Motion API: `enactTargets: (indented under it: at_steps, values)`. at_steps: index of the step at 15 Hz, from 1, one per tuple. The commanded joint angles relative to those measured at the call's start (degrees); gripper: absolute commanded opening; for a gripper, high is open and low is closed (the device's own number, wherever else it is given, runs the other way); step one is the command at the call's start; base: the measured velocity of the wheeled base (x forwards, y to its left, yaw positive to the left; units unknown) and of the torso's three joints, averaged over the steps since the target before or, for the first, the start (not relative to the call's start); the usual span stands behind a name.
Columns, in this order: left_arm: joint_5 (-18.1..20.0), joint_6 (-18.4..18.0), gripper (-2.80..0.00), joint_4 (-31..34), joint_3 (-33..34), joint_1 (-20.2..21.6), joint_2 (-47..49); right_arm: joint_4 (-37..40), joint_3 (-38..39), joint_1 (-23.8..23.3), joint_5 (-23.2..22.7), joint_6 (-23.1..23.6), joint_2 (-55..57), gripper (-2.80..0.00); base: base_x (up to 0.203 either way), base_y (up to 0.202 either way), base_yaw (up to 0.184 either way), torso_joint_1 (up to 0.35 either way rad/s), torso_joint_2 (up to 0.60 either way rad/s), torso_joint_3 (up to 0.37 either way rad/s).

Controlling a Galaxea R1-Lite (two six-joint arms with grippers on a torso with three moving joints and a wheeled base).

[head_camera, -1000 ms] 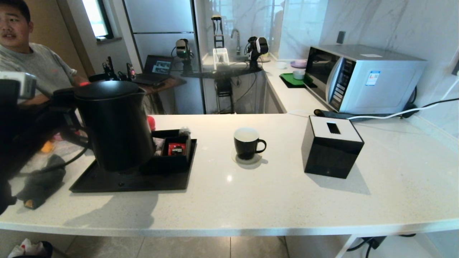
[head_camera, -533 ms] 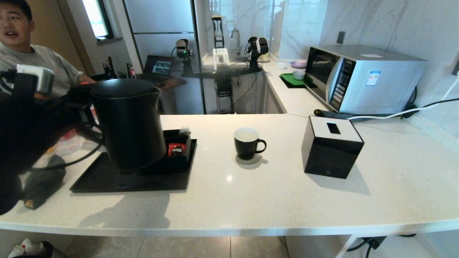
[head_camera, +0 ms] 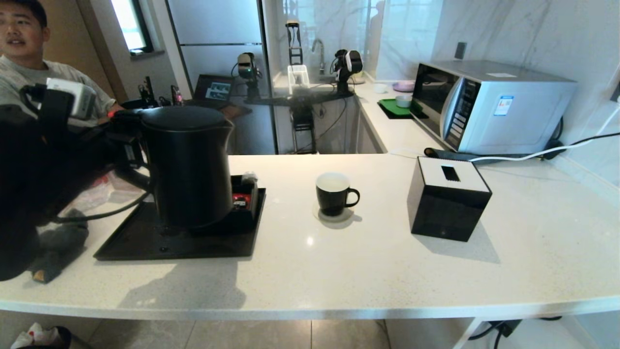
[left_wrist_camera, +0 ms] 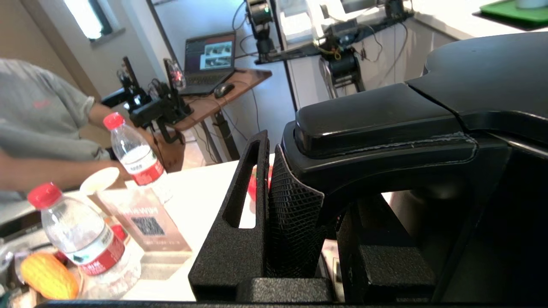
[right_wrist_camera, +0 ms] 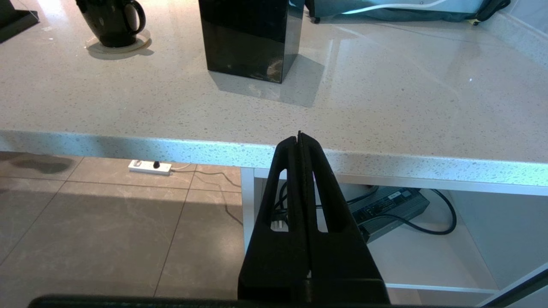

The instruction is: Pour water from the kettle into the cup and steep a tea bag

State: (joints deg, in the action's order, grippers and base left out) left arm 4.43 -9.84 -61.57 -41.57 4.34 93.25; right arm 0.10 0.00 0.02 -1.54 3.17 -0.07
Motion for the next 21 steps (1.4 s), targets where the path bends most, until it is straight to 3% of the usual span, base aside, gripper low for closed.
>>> enactTargets:
  at_steps: [1, 6, 19, 21]
  values:
    - [-0.14, -0.17, -2.80, 0.19, -0.18, -0.85, 0.01, -0.01, 0.00, 0.01, -0.05, 0.08, 0.07, -2.80, 0.000, 0.000, 0.000, 0.000, 0.00, 0.000]
    - [-4.02, -0.18, -2.80, 0.74, -0.40, -4.48, -0.08, -0.01, 0.00, -0.02, -0.05, 0.08, 0.07, -2.80, 0.000, 0.000, 0.000, 0.000, 0.00, 0.000]
    - [-4.16, -3.96, -2.80, 5.76, -3.34, -8.76, -1.58, -0.01, 0.00, -0.02, -0.05, 0.01, 0.07, -2.80, 0.000, 0.000, 0.000, 0.000, 0.00, 0.000]
    - [-5.60, -3.96, -2.80, 6.52, -3.85, -10.40, -1.66, -0.01, 0.00, 0.06, -0.05, 0.04, 0.07, -2.80, 0.000, 0.000, 0.000, 0.000, 0.00, 0.000]
